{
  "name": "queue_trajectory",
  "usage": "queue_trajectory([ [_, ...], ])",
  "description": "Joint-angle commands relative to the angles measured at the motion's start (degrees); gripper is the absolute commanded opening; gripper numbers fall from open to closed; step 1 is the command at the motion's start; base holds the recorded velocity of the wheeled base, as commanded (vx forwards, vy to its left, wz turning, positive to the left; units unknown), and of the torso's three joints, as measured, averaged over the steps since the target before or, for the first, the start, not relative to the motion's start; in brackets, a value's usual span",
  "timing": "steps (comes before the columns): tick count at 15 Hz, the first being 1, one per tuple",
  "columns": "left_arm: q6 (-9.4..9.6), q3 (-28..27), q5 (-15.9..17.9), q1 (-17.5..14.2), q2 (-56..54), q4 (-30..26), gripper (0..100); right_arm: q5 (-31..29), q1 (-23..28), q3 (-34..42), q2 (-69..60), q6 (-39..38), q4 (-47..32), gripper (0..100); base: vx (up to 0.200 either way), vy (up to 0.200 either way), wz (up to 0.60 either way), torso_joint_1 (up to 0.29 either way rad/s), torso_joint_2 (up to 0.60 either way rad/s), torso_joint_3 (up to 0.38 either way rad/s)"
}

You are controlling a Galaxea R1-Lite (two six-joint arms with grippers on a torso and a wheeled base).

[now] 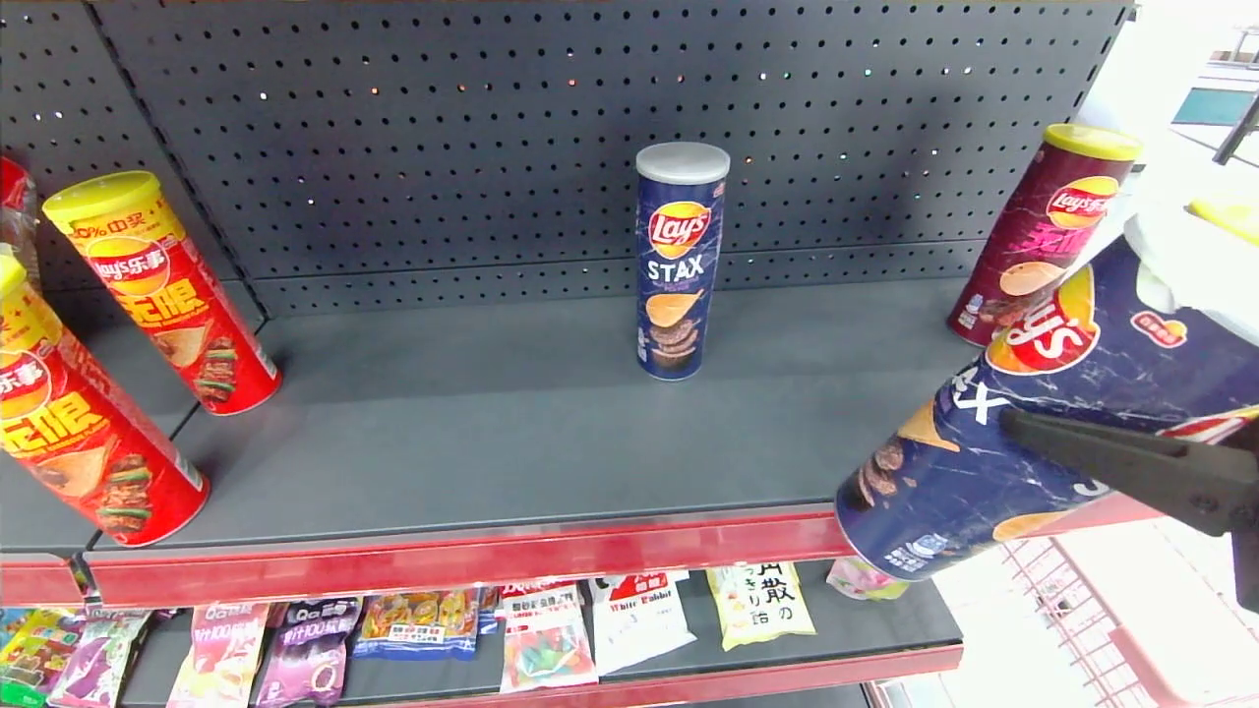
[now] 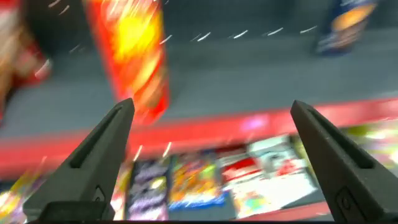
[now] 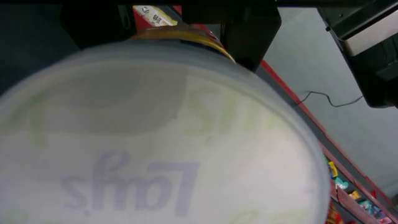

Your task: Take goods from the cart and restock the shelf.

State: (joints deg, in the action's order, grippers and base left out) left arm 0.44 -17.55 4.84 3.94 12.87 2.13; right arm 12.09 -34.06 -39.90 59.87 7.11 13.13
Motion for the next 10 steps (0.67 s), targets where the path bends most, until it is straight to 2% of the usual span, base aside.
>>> queue_trajectory([
  [1,1.76,-17.34,11.60,8.28,26.94,0.85,100,0.04,-0.13,0.09,0.07,0.10,-0.03,0,0.000,0.000,0.00,0.000,0.00,0.000],
  [3,2.73,-20.59,21.44,9.60,36.96,2.17,100,0.04,-0.13,-0.53,0.86,0.10,-0.03,0,0.000,0.000,0.00,0.000,0.00,0.000],
  [5,5.45,-25.16,24.78,11.27,46.89,3.93,100,-0.05,-0.13,-1.76,2.27,0.10,0.05,0,0.000,0.000,0.00,0.000,0.00,0.000],
  [8,5.98,-33.95,32.16,13.46,58.23,5.86,100,-0.05,-0.04,-3.17,3.85,0.10,0.05,0,0.000,0.000,0.00,0.000,0.00,0.000],
  [10,9.05,-39.84,33.57,13.46,67.11,6.04,100,-0.14,-0.04,-3.96,4.56,0.19,0.05,0,0.000,0.000,0.00,0.000,0.00,0.000],
])
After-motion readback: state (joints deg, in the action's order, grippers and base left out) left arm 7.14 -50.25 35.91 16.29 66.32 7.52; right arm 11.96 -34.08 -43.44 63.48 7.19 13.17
